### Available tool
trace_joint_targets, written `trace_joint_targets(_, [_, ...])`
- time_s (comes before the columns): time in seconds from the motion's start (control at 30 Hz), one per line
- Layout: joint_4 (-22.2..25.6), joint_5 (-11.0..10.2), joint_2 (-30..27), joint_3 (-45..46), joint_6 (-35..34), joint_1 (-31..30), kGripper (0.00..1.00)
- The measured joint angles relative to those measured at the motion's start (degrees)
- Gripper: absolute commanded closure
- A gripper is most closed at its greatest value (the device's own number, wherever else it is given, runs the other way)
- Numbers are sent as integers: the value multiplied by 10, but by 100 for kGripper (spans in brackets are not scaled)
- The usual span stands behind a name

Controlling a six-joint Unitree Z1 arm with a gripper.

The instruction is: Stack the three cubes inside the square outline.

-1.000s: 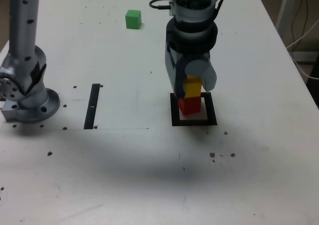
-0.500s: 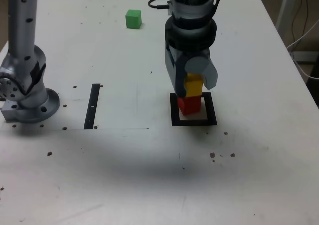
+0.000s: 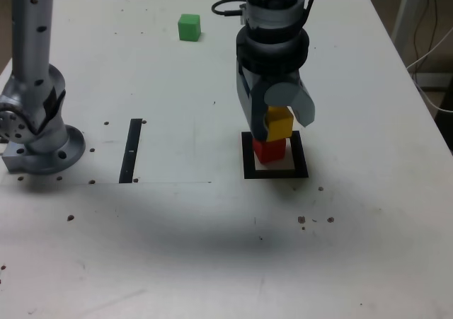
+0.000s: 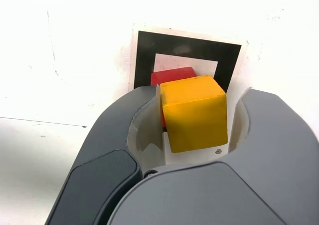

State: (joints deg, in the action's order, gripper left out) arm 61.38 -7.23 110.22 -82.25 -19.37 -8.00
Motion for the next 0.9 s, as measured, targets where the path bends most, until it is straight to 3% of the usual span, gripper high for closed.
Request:
trace_joint_targets(0.23, [14,-2,-7,-3,1,0,1])
trace_joint_targets(0.43, [86,-18,-50,-25,22,15,1])
trace_joint_targets(0.6, [133,-24,-91,-46,71,70,1])
trace_joint_targets(0.9, [139,-16,-118,-61,224,220,1])
